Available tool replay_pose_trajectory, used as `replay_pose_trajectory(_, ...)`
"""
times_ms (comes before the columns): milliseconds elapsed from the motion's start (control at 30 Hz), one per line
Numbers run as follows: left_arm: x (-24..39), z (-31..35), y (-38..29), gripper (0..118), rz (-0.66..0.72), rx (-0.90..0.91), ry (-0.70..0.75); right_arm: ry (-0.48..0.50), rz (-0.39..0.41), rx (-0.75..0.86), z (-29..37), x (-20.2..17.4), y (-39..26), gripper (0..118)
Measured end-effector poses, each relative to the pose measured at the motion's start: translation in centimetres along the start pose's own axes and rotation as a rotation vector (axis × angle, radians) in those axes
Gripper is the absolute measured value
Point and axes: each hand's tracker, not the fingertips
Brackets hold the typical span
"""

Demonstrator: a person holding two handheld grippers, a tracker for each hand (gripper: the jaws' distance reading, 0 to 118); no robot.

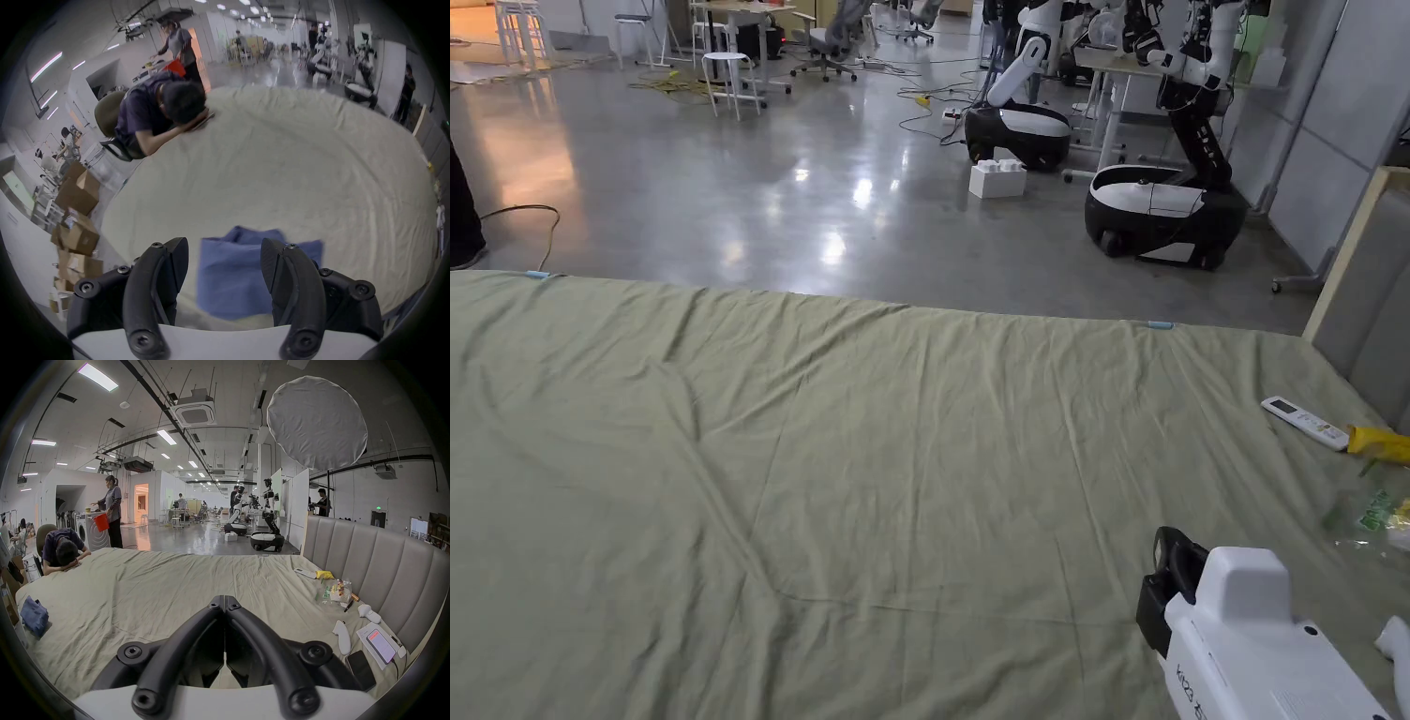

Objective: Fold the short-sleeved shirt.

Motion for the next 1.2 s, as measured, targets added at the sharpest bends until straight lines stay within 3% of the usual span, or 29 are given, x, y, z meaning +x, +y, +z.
replay_pose_trajectory(167,9.0,2.0,-3.1,62,0.009,0.157,-0.151,0.007,-0.015,-0.008,-0.1,-0.2,-0.5,1)
replay_pose_trajectory(267,15.0,1.8,-4.9,62,-0.059,0.244,-0.17,0.011,-0.011,-0.011,-0.3,-0.7,-0.6,1)
replay_pose_trajectory(533,27.5,3.9,-5.4,59,-0.07,0.541,-0.251,0.016,-0.003,-0.008,-0.7,-1.9,-0.7,1)
replay_pose_trajectory(667,31.3,6.9,-4.6,51,-0.045,0.666,-0.265,0.01,-0.004,0.0,-0.7,-2.0,-0.7,1)
replay_pose_trajectory(800,33.2,8.9,-3.8,21,-0.003,0.718,-0.262,-0.002,-0.018,0.009,-0.5,-1.9,-0.6,1)
replay_pose_trajectory(1000,34.0,9.8,-3.5,8,0.009,0.736,-0.278,-0.017,-0.034,0.02,-0.3,-1.8,-0.4,1)
replay_pose_trajectory(1200,34.0,9.9,-3.8,5,0.014,0.745,-0.272,-0.03,-0.034,0.03,0.0,-1.8,-0.6,1)
